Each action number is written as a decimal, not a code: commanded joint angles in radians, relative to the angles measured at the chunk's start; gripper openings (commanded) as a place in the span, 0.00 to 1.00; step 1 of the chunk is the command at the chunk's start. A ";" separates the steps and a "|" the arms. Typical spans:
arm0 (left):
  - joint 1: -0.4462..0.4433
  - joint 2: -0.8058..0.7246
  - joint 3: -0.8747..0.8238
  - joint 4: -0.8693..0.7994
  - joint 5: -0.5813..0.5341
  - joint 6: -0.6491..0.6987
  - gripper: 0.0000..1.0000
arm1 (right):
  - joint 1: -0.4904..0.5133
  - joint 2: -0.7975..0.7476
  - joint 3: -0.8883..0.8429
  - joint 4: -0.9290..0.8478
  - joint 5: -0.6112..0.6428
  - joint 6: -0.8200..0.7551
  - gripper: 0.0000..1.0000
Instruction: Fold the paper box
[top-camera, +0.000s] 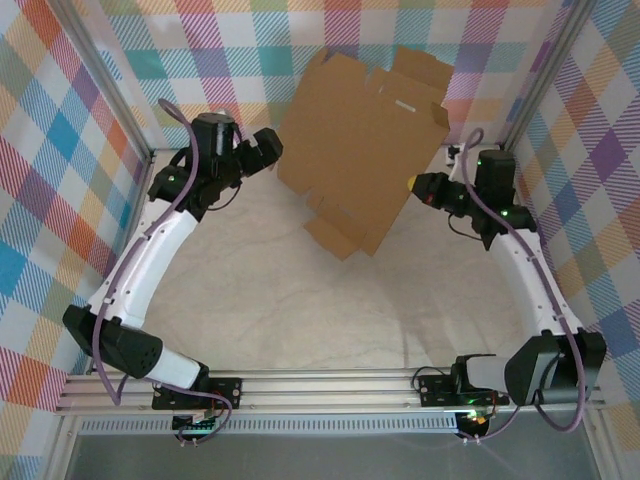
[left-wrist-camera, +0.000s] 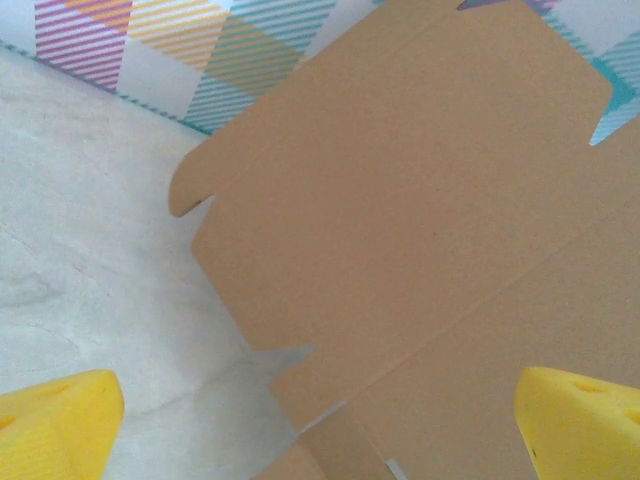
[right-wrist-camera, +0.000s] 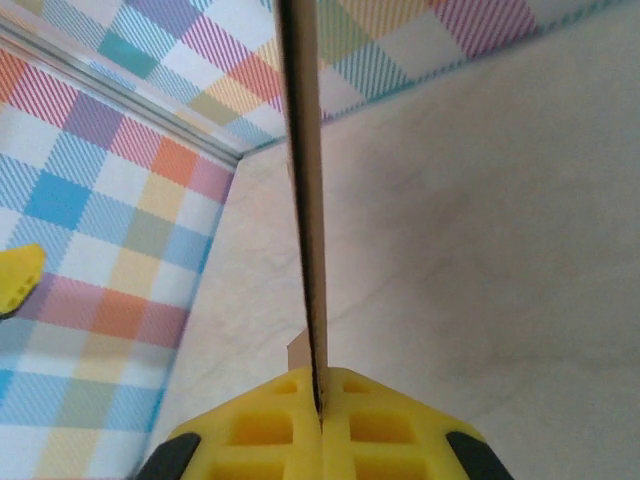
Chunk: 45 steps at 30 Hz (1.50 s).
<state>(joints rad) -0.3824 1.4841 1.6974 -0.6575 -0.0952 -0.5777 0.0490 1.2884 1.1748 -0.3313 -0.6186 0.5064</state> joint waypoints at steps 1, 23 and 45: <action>0.012 0.019 0.040 -0.037 0.021 0.045 1.00 | -0.004 0.066 0.019 -0.110 -0.202 0.052 0.00; 0.029 0.248 0.103 -0.166 0.154 0.181 1.00 | 0.109 0.651 0.213 -0.631 0.211 -0.510 0.00; 0.091 0.390 -0.118 0.018 0.305 0.130 1.00 | 0.210 0.961 0.714 -0.950 0.570 -0.736 0.05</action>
<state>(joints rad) -0.3046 1.8568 1.6451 -0.6899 0.1524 -0.4236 0.2569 2.2440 1.8797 -1.2663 -0.0639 -0.2043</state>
